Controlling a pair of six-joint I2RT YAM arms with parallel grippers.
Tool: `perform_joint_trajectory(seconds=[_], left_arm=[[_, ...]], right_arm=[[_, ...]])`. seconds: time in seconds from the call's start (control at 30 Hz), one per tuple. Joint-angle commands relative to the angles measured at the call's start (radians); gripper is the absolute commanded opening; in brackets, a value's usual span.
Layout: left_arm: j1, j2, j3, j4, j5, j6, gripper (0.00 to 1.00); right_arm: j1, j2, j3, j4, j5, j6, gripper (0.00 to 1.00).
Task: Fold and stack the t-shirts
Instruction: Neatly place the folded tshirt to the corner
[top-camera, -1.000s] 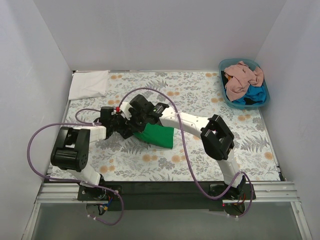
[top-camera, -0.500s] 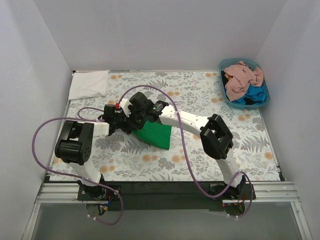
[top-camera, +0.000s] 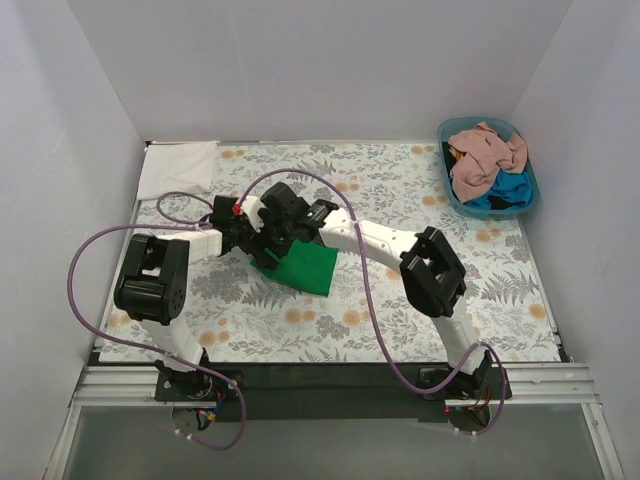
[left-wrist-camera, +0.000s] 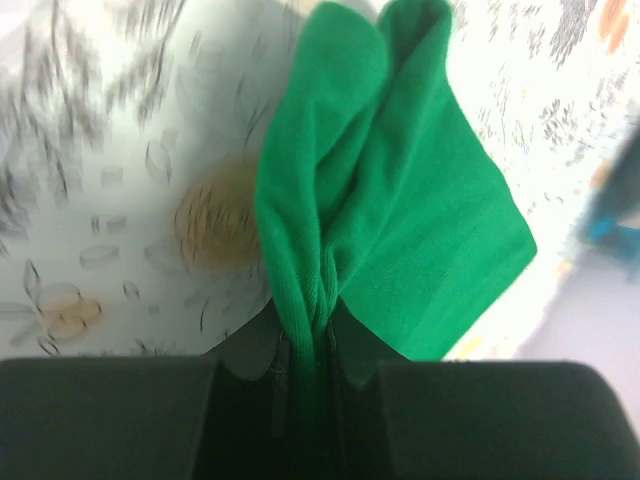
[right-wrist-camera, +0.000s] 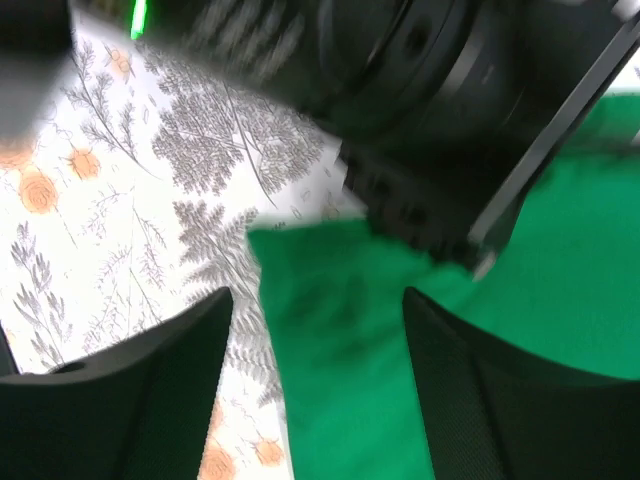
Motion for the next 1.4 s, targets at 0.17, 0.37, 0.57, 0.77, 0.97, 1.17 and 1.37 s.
perform_joint_trajectory(seconds=[0.17, 0.37, 0.57, 0.77, 0.97, 1.17, 1.37], left_arm=[[0.011, 0.033, 0.255, -0.196, -0.288, 0.491, 0.00], [0.060, 0.134, 0.500, -0.196, -0.385, 0.780, 0.00], [0.148, 0.298, 0.832, -0.251, -0.333, 0.981, 0.00], [0.226, 0.410, 1.053, -0.262, -0.315, 1.024, 0.00], [0.255, 0.429, 1.151, -0.265, -0.278, 1.065, 0.00], [0.255, 0.391, 1.176, -0.270, -0.253, 1.082, 0.00], [0.255, 0.369, 1.219, -0.277, -0.264, 1.087, 0.00]], right_arm=[[-0.174, -0.235, -0.130, -0.038, -0.031, -0.020, 0.81], [-0.274, -0.318, -0.217, -0.063, -0.056, -0.034, 0.83], [-0.311, -0.369, -0.299, -0.061, -0.063, -0.045, 0.92], [-0.325, -0.392, -0.322, -0.058, -0.065, -0.054, 0.98], [-0.328, -0.390, -0.328, -0.058, -0.069, -0.052, 0.98], [-0.328, -0.384, -0.323, -0.058, -0.072, -0.052, 0.98], [-0.328, -0.383, -0.328, -0.058, -0.072, -0.054, 0.98]])
